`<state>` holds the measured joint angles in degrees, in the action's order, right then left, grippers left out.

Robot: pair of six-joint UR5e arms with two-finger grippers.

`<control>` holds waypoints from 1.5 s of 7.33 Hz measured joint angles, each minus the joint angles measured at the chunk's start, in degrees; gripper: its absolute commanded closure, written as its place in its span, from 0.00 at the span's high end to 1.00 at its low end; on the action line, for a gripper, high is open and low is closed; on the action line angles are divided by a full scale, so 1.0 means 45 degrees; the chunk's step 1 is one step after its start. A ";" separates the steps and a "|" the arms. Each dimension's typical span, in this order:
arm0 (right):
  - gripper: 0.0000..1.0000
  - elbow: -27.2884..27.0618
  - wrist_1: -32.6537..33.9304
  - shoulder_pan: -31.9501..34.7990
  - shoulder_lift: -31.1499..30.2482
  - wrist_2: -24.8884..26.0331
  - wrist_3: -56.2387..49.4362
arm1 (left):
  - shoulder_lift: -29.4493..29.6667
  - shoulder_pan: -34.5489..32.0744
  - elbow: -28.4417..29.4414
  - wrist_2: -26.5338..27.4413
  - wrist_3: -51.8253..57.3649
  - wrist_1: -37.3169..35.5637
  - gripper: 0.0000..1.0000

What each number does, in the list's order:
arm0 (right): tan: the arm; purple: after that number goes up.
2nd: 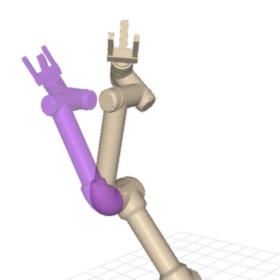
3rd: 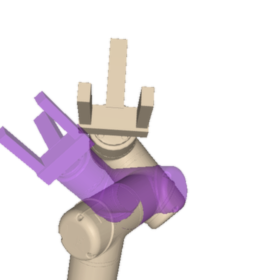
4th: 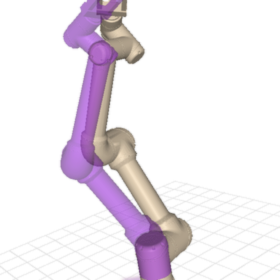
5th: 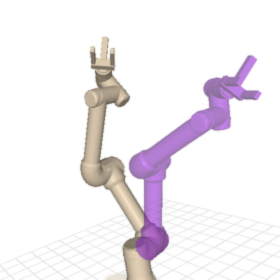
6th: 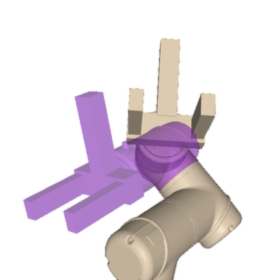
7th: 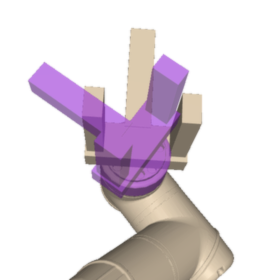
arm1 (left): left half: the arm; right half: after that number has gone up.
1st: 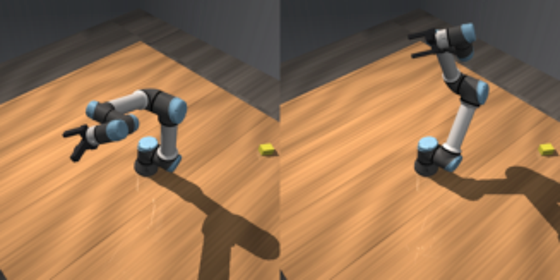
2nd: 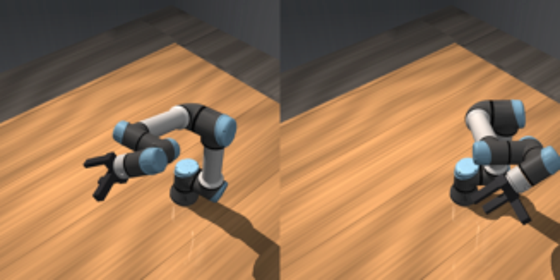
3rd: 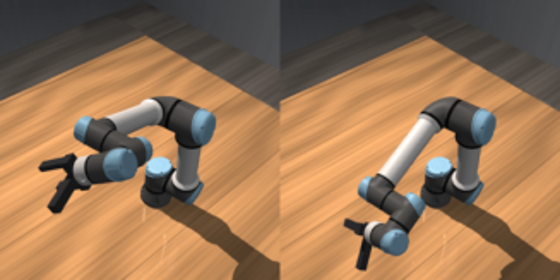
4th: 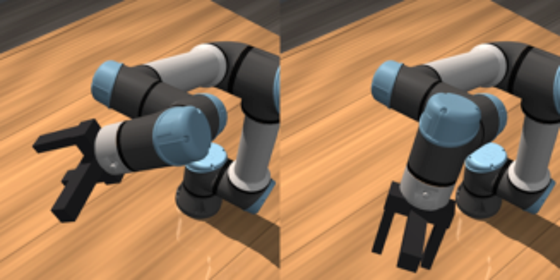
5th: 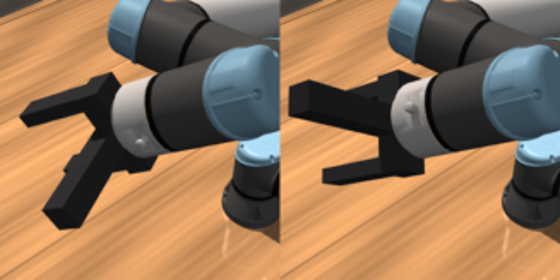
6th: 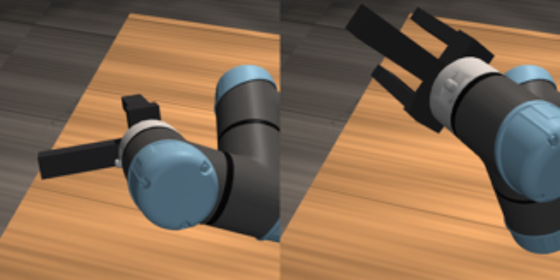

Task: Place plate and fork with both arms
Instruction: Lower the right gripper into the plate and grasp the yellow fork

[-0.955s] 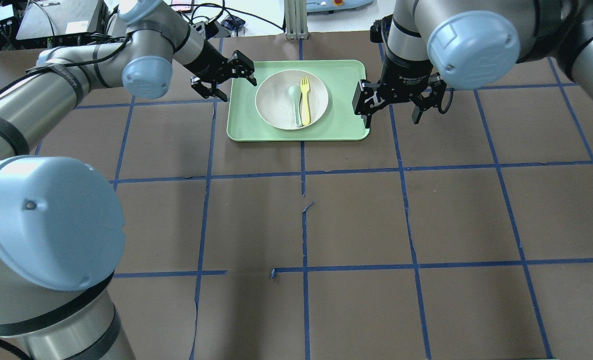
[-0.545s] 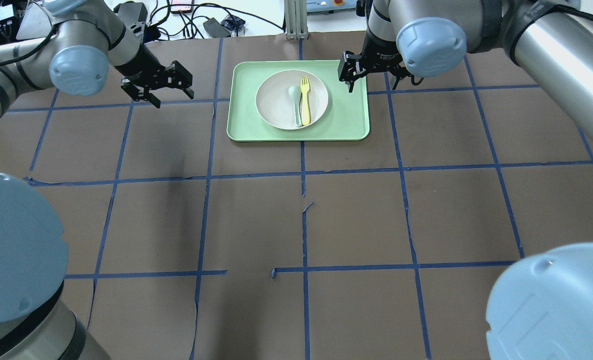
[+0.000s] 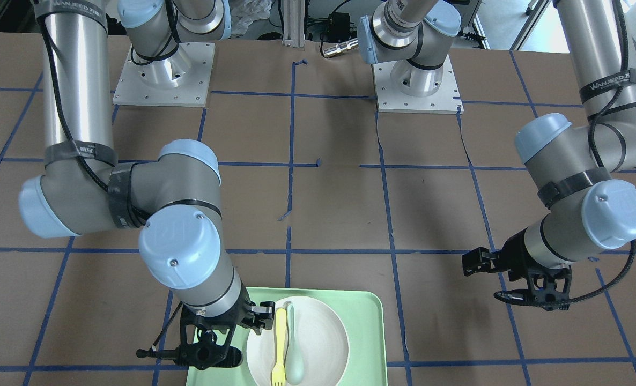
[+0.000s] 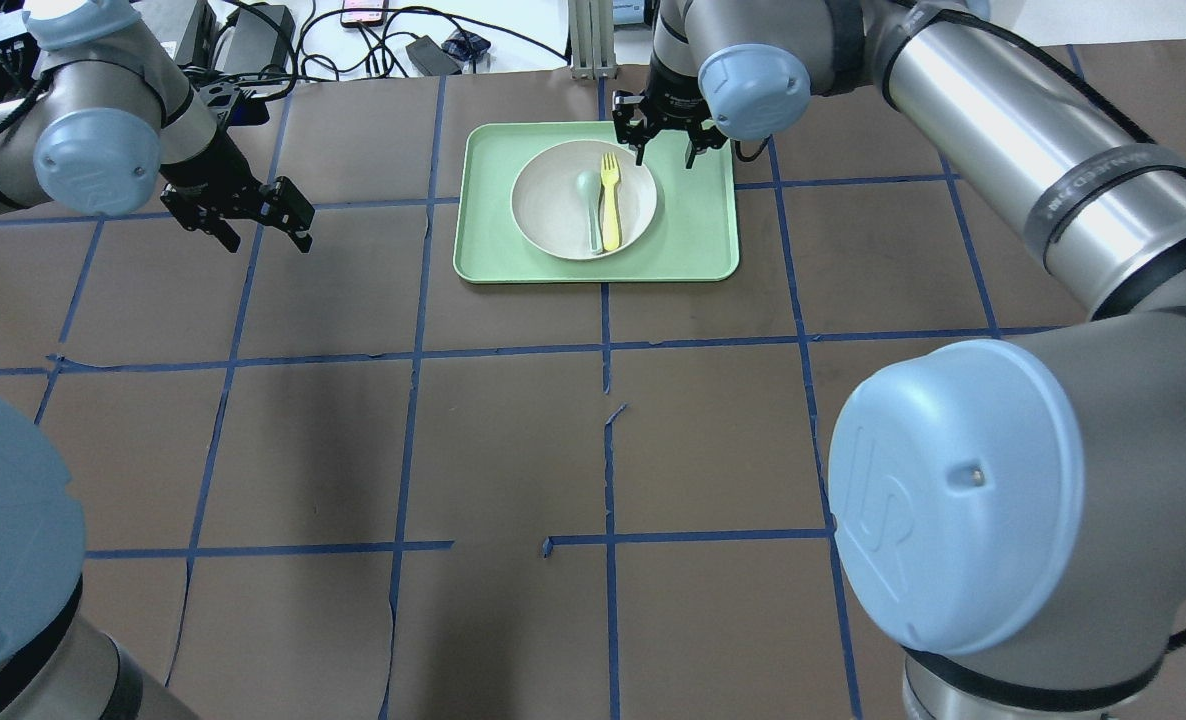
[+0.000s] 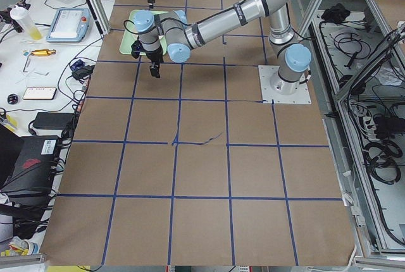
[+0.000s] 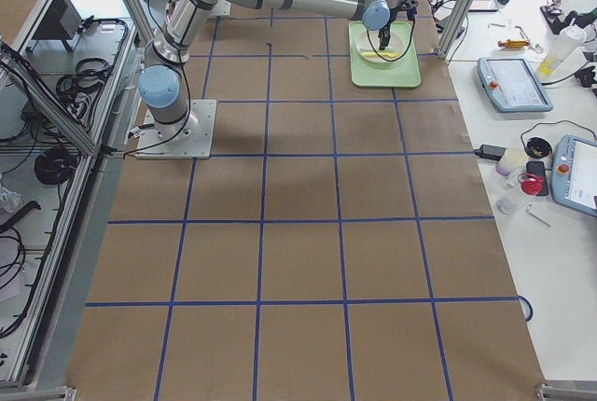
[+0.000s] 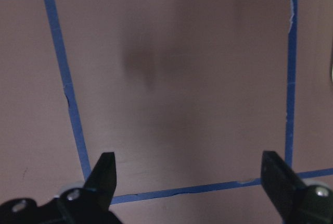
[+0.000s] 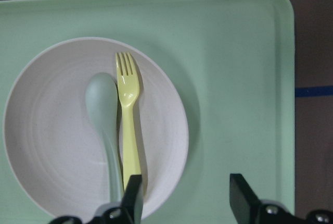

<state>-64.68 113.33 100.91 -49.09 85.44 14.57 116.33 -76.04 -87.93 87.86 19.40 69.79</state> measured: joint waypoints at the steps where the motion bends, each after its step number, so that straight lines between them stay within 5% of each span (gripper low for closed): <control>1: 0.67 0.0479 0.0020 0.0135 0.0447 -0.0014 0.0165 | -0.0048 0.0007 -0.0134 0.0013 0.0016 -0.0049 1.00; 3: 0.67 0.0768 0.0031 0.0270 0.0951 -0.0640 -0.0087 | -0.0095 -0.0043 -0.0254 0.0022 0.0023 -0.0063 1.00; 6: 0.41 0.0799 0.0031 0.0306 0.1311 -0.1249 -0.0548 | -0.0192 -0.0160 -0.0610 0.0015 -0.0040 -0.0130 1.00; 11: 0.50 0.0425 -0.0036 0.0322 0.1464 -0.1367 -0.0989 | -0.0402 -0.0410 -0.1260 -0.0009 -0.0245 -0.0330 1.00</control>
<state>-62.77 113.16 102.36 -42.50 79.29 10.12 114.52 -77.89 -93.60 87.81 18.30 68.31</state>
